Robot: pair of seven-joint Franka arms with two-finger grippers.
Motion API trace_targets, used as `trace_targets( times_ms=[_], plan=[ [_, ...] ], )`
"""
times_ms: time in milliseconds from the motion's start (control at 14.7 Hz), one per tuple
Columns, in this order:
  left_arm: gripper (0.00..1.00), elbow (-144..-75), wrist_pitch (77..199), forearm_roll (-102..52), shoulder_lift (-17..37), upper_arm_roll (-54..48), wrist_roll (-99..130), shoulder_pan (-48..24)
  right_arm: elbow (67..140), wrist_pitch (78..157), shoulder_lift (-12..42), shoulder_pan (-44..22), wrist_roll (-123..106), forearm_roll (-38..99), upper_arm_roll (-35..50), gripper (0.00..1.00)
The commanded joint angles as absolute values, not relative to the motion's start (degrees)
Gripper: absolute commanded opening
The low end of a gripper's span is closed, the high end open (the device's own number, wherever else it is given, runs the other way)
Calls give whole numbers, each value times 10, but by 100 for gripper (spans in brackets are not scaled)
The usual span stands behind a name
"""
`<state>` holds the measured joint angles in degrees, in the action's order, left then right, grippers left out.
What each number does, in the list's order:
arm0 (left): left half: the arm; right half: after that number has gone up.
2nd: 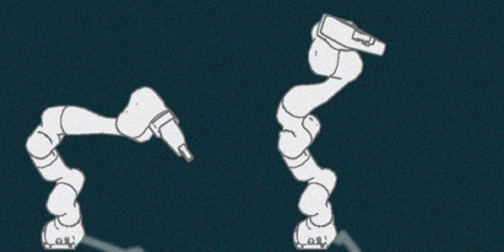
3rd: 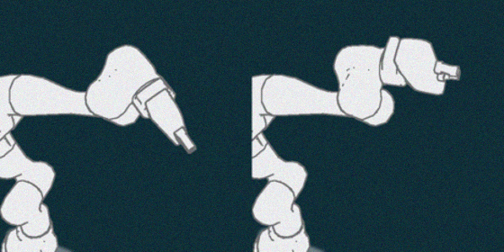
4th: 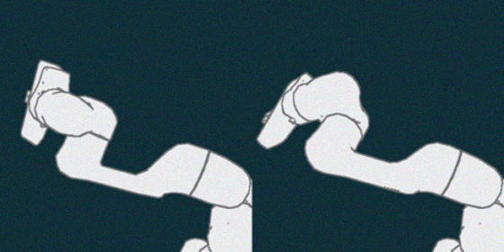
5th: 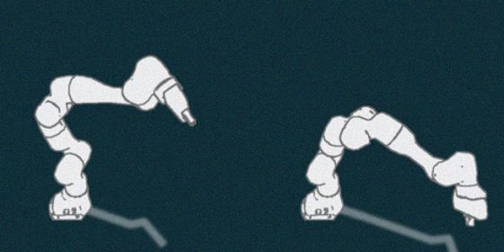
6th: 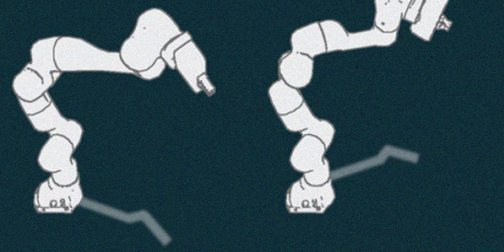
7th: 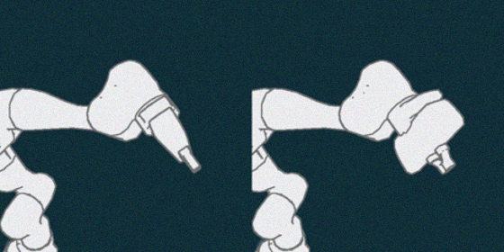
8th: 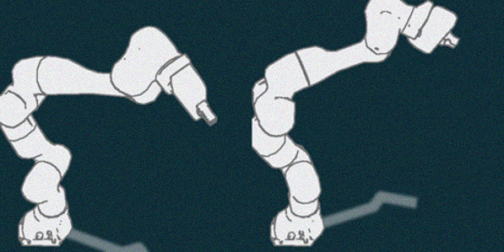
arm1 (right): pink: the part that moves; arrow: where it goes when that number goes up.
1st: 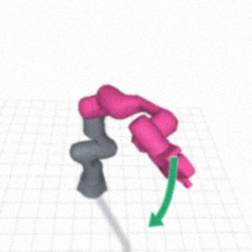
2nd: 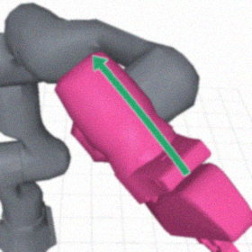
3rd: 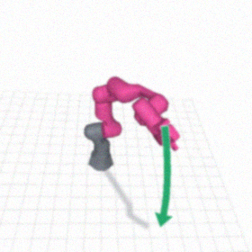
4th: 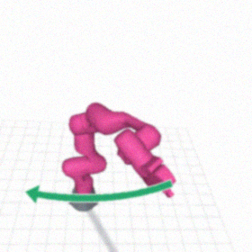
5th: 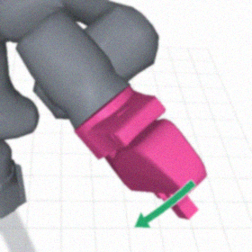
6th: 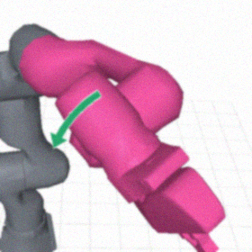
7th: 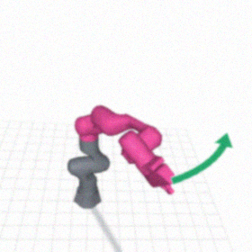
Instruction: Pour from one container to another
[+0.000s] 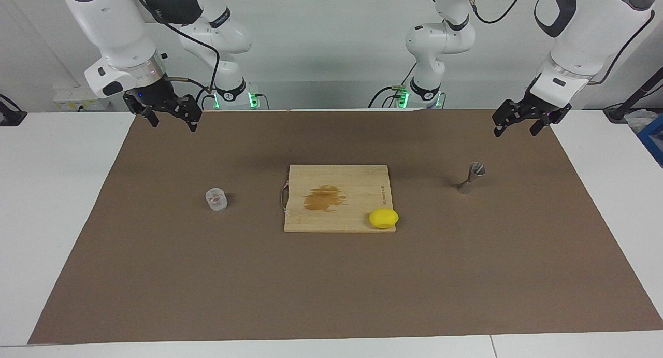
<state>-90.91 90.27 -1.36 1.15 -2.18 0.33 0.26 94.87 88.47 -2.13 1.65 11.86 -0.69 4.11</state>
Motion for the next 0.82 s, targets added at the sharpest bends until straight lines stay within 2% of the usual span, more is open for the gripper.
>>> trace_targets(
  times_ms=[0,205,409,751],
  plan=[
    [100,-918,897,-2,0,-17,11,-4,941,904,-25,18,114,8,46,100],
    [100,-917,897,-2,0,-17,11,-4,922,918,-18,18,116,-9,44,100],
    [100,-917,894,-2,0,-17,11,-5,869,887,16,20,116,-23,47,100],
    [100,-919,898,-2,0,-17,10,-6,882,883,11,24,116,-18,47,100]
  ],
)
